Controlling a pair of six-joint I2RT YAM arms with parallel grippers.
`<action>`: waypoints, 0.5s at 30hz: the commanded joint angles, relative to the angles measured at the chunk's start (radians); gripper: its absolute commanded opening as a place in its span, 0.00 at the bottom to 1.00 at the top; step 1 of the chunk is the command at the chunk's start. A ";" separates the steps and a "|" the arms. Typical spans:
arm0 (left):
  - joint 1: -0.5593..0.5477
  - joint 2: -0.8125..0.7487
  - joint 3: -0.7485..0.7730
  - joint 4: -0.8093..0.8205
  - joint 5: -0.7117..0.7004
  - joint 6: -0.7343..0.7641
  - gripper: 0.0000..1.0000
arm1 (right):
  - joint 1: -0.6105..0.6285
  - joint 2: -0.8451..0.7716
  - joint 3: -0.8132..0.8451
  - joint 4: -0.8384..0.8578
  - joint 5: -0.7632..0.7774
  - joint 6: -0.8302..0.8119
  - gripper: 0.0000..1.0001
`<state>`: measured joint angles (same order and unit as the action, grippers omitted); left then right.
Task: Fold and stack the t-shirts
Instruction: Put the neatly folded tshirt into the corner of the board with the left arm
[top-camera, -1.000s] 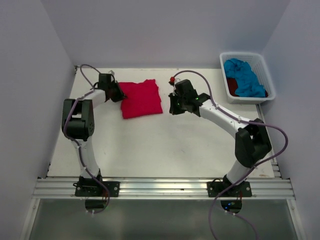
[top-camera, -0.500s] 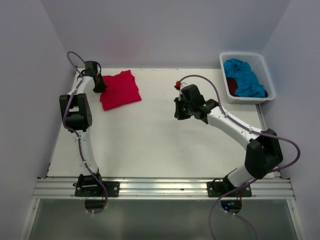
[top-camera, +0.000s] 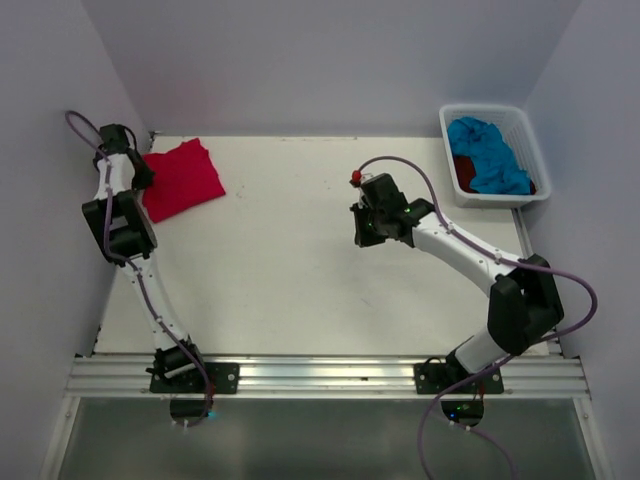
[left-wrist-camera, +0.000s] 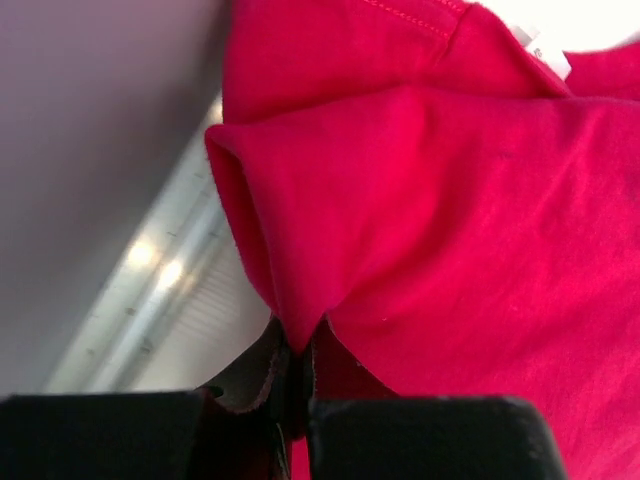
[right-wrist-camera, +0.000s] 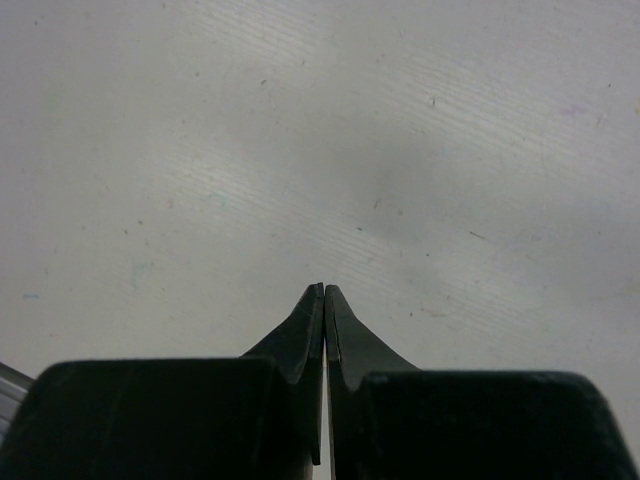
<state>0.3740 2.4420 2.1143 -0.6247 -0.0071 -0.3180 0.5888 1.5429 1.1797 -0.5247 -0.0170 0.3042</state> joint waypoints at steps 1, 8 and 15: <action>0.035 0.067 0.122 -0.062 0.033 0.023 0.00 | 0.002 0.026 0.046 -0.037 0.009 -0.025 0.00; 0.092 0.141 0.220 -0.095 0.122 0.000 0.00 | 0.002 0.094 0.055 -0.034 -0.001 -0.024 0.00; 0.089 0.049 0.156 -0.014 0.301 0.002 0.00 | 0.002 0.108 0.043 -0.011 -0.006 -0.016 0.00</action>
<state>0.4366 2.5507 2.2898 -0.6861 0.1783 -0.3088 0.5888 1.6581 1.1969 -0.5457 -0.0177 0.2943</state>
